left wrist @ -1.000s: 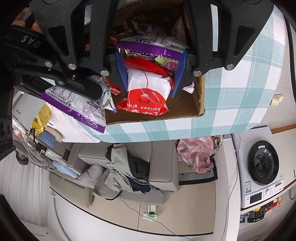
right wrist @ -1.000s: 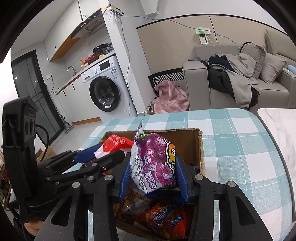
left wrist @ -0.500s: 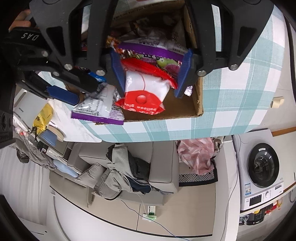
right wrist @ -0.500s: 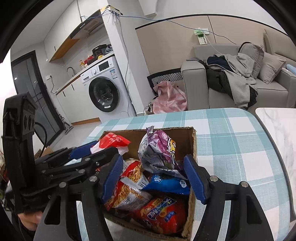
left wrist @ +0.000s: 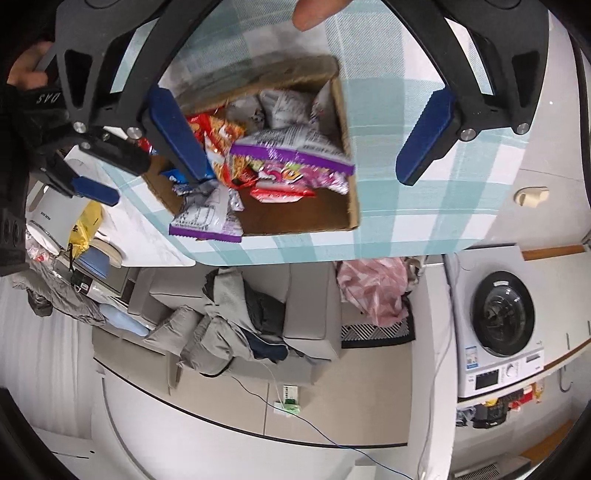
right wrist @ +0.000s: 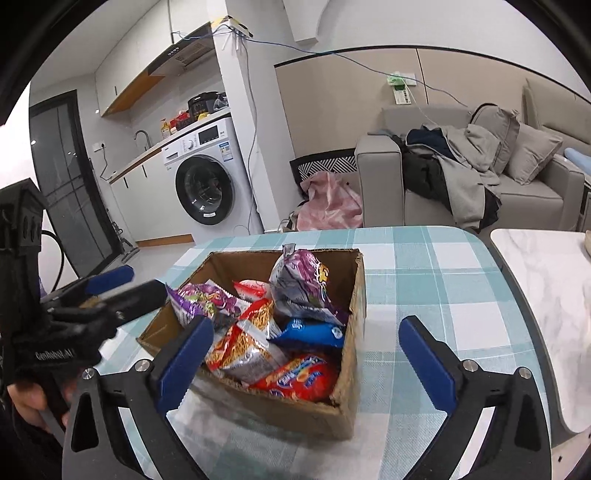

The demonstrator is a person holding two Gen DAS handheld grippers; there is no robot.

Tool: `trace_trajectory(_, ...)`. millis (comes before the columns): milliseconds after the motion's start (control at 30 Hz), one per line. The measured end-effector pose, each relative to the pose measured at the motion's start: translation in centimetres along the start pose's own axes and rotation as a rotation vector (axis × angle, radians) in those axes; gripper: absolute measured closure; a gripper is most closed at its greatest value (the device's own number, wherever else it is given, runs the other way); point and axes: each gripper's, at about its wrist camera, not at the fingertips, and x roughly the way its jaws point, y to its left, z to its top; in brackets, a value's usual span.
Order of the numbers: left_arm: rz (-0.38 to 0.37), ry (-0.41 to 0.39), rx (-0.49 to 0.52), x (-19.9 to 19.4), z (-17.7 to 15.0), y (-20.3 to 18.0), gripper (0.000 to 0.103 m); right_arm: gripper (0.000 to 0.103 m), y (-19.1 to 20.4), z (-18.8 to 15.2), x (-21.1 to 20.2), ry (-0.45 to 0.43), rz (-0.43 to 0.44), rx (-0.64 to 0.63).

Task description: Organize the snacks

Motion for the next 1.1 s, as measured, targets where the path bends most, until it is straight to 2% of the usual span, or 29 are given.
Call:
trace_trajectory(67, 0.018, -0.016, 0.000, -1.2, -0.5, 0.1, 0.001, 0.000, 0.0, -0.5, -0.9, -0.017, -0.005, -0.010)
trace_trajectory(200, 0.003, -0.055, -0.029, -3.5, -2.0, 0.8, 0.000, 0.000, 0.2, -1.6, -2.3, -0.040, 0.010, -0.025)
trace_trajectory(400, 0.016, -0.063, -0.035, -5.1, -4.4, 1.2, 0.001, 0.000, 0.9, -3.8, -4.2, -0.090, 0.028, -0.068)
trace_trajectory(800, -0.012, -0.078, -0.004, -5.4, -9.6, 0.1, 0.001, 0.000, 1.9, -7.4, -5.9, -0.157, 0.061, -0.108)
trace_trajectory(1100, -0.004, -0.157, -0.024, -5.9, -11.1, 0.7, 0.001, 0.000, 2.1, -9.1, -6.0, -0.187, 0.051, -0.158)
